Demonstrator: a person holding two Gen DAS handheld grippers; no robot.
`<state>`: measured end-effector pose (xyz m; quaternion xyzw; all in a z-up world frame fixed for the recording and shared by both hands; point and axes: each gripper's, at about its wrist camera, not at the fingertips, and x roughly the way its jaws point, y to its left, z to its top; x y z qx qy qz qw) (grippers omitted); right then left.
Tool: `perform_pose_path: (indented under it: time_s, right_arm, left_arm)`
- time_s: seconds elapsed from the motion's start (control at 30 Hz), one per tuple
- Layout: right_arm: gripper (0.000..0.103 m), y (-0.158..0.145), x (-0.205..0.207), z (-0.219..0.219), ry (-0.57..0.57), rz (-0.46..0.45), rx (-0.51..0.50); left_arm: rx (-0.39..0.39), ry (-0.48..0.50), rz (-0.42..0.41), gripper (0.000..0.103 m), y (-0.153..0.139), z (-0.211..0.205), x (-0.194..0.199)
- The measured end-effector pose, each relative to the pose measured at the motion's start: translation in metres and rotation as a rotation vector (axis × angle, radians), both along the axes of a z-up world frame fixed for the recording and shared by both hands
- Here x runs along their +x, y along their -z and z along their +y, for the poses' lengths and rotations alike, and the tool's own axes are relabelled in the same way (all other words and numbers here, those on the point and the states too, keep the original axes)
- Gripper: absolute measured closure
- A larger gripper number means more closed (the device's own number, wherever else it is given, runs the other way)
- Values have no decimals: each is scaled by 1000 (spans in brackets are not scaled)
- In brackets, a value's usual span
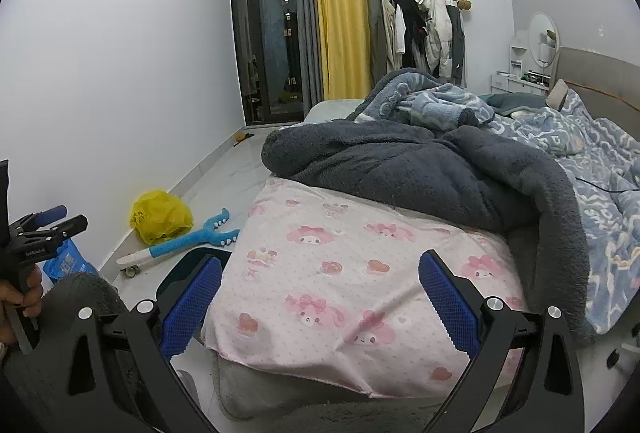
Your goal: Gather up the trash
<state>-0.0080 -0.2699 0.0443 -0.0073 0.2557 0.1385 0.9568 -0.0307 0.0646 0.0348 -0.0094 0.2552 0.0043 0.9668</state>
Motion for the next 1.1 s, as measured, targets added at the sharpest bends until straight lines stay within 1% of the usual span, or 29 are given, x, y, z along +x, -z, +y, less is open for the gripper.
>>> perform_pose_path:
  time_s: [1.1]
  right_arm:
    - [3, 2, 2, -10, 5, 12, 17]
  left_arm:
    - [7, 2, -3, 3, -1, -1, -1]
